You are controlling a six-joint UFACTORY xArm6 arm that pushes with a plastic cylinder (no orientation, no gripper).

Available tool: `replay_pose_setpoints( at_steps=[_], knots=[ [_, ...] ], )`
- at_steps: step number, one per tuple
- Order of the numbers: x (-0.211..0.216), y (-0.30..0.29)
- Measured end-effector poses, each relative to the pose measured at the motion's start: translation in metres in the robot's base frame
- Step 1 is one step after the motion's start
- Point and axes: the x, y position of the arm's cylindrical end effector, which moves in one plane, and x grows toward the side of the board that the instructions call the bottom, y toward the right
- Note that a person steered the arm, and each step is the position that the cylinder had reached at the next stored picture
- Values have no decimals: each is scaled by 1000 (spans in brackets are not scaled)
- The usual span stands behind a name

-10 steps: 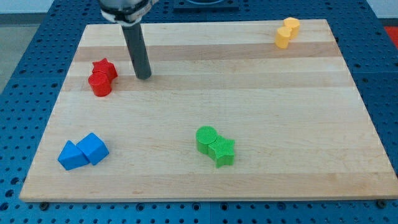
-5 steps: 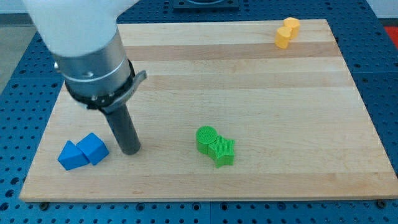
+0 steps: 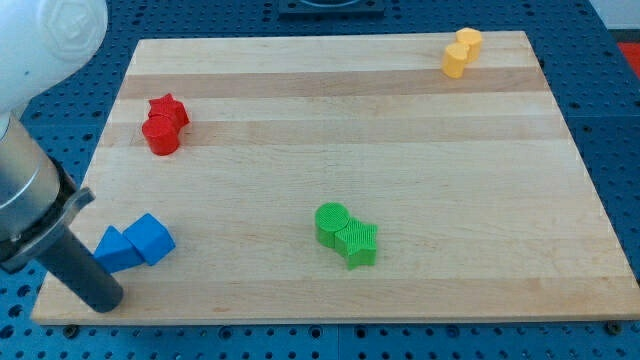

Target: Place the blue cube at the top center of the board

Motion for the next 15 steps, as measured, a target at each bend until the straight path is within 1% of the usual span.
replay_pose_setpoints(
  at_steps=[4, 6, 8, 9, 13, 15],
  knots=[
    [-55, 33],
    [-96, 36],
    [-98, 82],
    [-111, 91],
    [-186, 96],
    [-210, 131]
  ],
)
